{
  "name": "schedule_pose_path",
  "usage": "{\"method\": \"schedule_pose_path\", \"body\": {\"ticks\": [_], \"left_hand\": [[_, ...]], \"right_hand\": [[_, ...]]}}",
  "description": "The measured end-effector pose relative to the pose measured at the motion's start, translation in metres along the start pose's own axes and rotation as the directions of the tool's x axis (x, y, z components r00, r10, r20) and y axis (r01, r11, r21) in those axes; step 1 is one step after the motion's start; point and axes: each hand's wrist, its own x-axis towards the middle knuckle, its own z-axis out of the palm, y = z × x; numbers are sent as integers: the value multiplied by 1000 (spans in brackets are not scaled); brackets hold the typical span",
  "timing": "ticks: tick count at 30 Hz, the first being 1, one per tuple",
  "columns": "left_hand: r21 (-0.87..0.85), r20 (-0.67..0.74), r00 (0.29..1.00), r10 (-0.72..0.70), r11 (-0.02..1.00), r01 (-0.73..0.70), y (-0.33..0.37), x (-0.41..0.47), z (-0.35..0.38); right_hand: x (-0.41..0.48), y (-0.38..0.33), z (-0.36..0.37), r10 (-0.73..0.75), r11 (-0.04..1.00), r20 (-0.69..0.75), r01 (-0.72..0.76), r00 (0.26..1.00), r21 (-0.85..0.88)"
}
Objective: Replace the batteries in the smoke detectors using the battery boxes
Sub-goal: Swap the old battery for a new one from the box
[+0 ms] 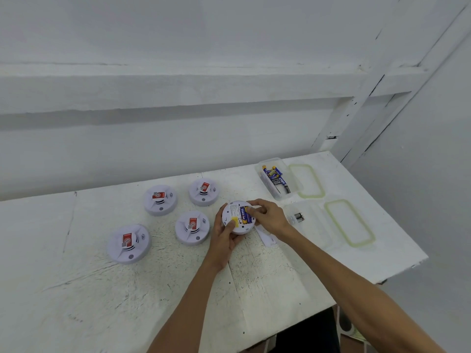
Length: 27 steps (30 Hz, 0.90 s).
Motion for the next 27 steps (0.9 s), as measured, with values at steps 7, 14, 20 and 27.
{"method": "schedule_pose_path", "body": {"ticks": [7,14,20,27], "left_hand": [[19,2,1000,4,1000,-5,-1,-1,1],[-25,10,1000,-3,1000,3,-2,-2,1],[-61,0,1000,-8,998,8,-1,-4,2],[-82,-22,1000,-12,997,10,-1,-3,3]], "right_hand": [[-18,12,0,-91,831,-72,36,993,-555],[-30,30,8,30,704,-98,-90,995,-705],[-26,27,7,94,725,-125,-154,988,-671],[-27,30,5,121,826,-234,-228,965,-515]]}}
